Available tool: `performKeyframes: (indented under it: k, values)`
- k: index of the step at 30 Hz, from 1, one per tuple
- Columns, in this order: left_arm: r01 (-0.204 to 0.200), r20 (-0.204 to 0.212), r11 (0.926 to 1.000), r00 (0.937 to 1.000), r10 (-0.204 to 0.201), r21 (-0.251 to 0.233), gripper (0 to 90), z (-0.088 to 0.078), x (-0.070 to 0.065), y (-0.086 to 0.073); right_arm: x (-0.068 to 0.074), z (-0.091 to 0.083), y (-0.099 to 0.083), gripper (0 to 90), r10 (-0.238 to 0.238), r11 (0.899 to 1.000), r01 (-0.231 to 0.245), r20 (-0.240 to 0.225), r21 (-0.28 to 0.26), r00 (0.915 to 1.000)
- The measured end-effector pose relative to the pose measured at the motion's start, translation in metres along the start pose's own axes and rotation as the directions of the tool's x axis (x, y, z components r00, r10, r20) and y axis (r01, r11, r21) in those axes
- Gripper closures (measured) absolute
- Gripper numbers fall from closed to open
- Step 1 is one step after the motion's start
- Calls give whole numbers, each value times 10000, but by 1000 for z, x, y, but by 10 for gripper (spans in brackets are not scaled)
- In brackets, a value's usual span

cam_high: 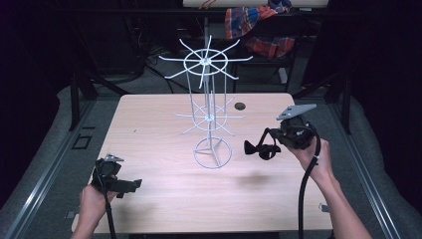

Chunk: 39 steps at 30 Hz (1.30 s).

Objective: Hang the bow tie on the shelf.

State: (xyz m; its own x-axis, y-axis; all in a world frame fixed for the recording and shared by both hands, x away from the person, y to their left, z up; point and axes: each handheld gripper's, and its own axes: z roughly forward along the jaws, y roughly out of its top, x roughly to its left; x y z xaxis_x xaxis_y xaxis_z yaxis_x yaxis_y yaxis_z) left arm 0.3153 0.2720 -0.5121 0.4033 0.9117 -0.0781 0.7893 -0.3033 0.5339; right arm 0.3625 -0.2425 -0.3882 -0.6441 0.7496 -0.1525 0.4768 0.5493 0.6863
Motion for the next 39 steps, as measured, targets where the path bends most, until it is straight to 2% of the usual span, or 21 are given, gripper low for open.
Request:
performKeyframes:
  k: [24,39]
  values:
    - [-90,58,9999,9999,89,80,0,2,-1,2,6,-1,34,900,-488,9963,483,-54,-717,9988]
    - [0,15,10000,10000,0,96,0,1,-1,0,3,10,45,900,-669,9929,640,-257,-1000,9974]
